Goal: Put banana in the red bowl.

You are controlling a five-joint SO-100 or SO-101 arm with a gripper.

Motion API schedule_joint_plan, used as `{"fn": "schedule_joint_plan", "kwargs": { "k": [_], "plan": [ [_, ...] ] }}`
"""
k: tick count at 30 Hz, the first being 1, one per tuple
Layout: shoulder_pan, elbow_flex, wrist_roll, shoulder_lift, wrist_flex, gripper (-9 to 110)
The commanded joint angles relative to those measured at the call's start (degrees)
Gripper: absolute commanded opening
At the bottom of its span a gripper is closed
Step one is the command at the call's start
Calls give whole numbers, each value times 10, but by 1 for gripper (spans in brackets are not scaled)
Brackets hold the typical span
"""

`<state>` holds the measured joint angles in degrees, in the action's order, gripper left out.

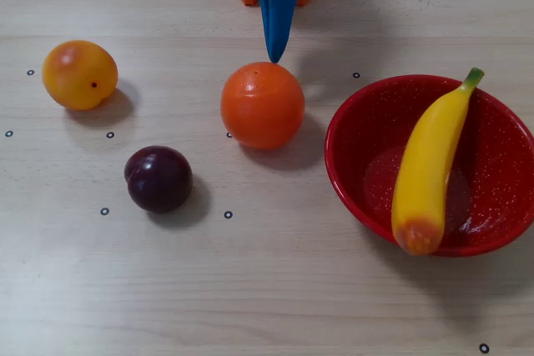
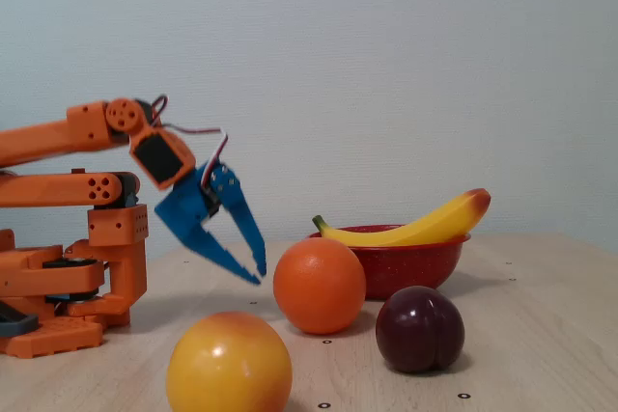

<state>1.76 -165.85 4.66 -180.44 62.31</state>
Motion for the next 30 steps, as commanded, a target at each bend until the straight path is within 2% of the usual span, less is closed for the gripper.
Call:
{"fn": "schedule_joint_plan", "kwargs": {
  "k": [1,16,30],
  "plan": [
    [-1,1,-13,-25,-42,0],
    [-11,-136,-10,-105,-49,0],
    [-13,-109,-38,-105,66,0]
  ]
}}
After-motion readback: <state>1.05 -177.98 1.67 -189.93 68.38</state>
